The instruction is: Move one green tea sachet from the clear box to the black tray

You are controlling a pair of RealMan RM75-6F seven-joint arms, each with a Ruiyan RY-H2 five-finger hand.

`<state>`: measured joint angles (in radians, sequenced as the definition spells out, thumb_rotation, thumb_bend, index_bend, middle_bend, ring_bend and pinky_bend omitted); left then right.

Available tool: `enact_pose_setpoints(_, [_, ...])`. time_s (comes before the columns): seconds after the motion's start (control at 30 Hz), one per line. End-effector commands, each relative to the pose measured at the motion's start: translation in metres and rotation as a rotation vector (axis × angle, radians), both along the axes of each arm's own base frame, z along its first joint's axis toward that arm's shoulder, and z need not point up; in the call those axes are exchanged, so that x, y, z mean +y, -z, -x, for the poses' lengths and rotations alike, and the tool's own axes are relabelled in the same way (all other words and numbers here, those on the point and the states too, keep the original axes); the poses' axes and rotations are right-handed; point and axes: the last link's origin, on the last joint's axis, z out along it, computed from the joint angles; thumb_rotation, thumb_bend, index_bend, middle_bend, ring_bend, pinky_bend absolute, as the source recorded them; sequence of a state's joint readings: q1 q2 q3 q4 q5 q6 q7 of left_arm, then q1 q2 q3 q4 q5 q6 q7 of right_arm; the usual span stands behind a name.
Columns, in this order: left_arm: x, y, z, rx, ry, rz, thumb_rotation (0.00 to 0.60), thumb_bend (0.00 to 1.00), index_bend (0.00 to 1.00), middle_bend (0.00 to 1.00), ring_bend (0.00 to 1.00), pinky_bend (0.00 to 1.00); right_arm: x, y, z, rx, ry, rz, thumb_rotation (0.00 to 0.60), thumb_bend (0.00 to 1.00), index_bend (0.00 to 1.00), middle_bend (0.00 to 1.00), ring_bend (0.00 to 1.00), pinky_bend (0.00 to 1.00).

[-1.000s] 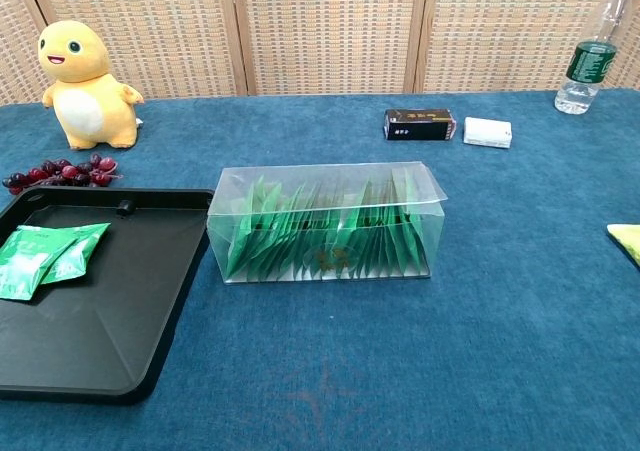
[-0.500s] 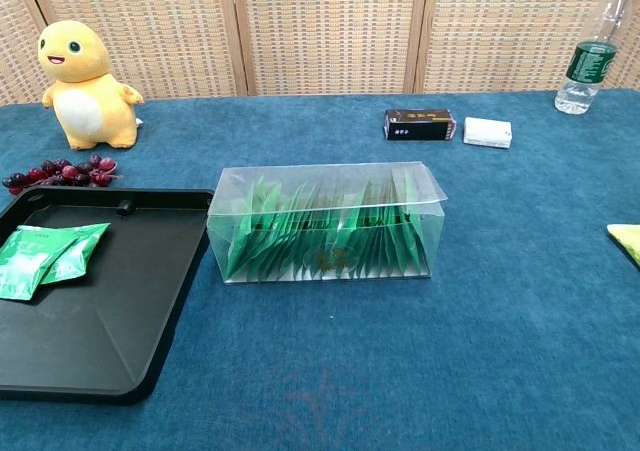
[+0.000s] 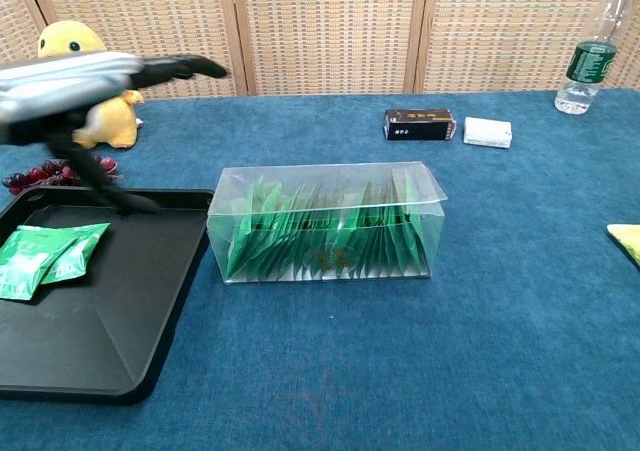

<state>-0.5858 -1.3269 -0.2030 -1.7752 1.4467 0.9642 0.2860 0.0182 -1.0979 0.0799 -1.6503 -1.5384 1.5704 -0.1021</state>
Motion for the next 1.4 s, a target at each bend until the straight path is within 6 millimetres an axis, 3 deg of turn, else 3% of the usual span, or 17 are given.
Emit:
enact_pose_setpoints(0.03, [0.016,0.025,-0.025,0.03,0.039,0.021,0.6,0.05,0.02,0.0,0.0,0.01,-0.002,0.0,0.002,-0.003,0.011,0.0,0.6,0.0,0.0,0.0,0.0,0.0])
enact_pose_setpoints(0.53, [0.042,0.078,-0.068,0.085,0.057,0.057,0.6,0.08,0.05,0.0,0.01,0.02,-0.014,-0.005,0.017,-0.029,0.071,-0.002,0.6,0.0,0.0,0.0,0.0,0.0])
enact_pose_setpoints(0.67, [0.049,0.086,-0.073,0.077,0.039,0.057,0.6,0.19,0.08,0.0,0.02,0.03,-0.015,-0.007,0.019,-0.038,0.081,0.004,0.6,0.0,0.0,0.0,0.0,0.0])
enact_pose_setpoints(0.93, [0.052,0.087,-0.076,0.094,0.041,0.056,0.6,0.43,0.22,0.14,0.16,0.08,-0.015,-0.007,0.021,-0.039,0.088,0.003,0.6,0.0,0.0,0.0,0.0,0.0])
enact_pose_setpoints(1.4, [0.071,0.06,-0.086,0.054,0.008,-0.003,0.6,0.44,0.25,0.16,0.18,0.09,-0.016,-0.007,0.024,-0.046,0.101,-0.003,0.6,0.0,0.0,0.0,0.0,0.0])
